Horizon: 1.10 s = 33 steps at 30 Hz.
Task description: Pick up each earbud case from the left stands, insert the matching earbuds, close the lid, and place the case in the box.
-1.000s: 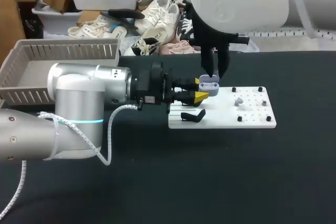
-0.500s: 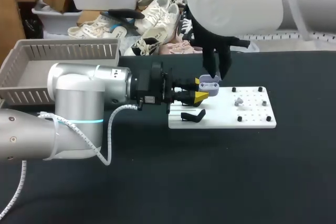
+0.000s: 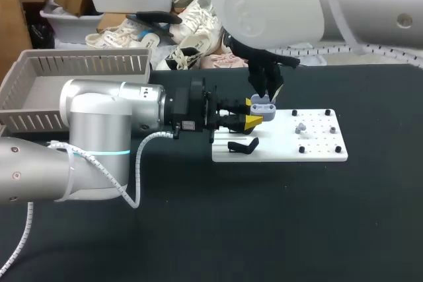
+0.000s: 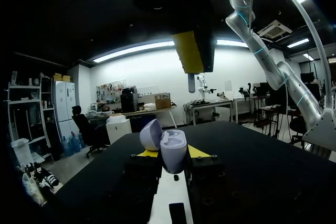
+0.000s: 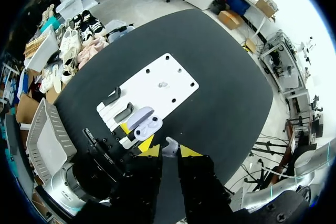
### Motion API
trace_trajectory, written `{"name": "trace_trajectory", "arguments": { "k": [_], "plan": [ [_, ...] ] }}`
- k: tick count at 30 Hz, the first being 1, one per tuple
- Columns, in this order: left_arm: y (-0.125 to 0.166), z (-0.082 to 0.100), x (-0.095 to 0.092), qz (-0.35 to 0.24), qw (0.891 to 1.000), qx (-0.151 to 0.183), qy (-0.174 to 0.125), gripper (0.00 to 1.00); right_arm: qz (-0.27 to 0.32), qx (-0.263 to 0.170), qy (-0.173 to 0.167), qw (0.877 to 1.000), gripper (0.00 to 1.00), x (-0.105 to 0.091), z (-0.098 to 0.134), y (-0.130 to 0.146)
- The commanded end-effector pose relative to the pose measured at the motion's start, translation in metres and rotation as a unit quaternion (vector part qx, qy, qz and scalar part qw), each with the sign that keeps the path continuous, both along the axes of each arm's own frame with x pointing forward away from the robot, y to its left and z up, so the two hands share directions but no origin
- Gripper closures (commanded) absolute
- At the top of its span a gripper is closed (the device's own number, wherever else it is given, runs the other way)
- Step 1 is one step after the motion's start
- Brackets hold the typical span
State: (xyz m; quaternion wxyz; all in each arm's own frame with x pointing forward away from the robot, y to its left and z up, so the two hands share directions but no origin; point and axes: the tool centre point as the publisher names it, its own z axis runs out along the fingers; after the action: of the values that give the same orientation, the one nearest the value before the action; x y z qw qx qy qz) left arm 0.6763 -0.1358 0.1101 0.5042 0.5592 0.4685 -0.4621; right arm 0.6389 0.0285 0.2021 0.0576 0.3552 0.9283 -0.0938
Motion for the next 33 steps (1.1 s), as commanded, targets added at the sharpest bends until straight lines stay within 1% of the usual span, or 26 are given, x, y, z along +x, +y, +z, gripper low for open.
{"name": "trace_trajectory", "arguments": {
  "k": [1, 12, 33],
  "plan": [
    [0.0, 0.0, -0.001, 0.001, 1.0, -0.001, -0.001, 1.0, -0.003, 0.005, -0.008, 1.0, 1.0, -0.004, -0.006, -0.001],
    [0.0, 0.0, -0.001, 0.001, 1.0, -0.001, -0.001, 1.0, 0.001, 0.017, -0.007, 1.0, 1.0, 0.001, -0.019, 0.003],
    [0.0, 0.0, -0.001, 0.001, 1.0, -0.001, -0.001, 1.0, 0.008, 0.009, 0.001, 1.0, 1.0, 0.017, -0.03, 0.0]
  ]
}}
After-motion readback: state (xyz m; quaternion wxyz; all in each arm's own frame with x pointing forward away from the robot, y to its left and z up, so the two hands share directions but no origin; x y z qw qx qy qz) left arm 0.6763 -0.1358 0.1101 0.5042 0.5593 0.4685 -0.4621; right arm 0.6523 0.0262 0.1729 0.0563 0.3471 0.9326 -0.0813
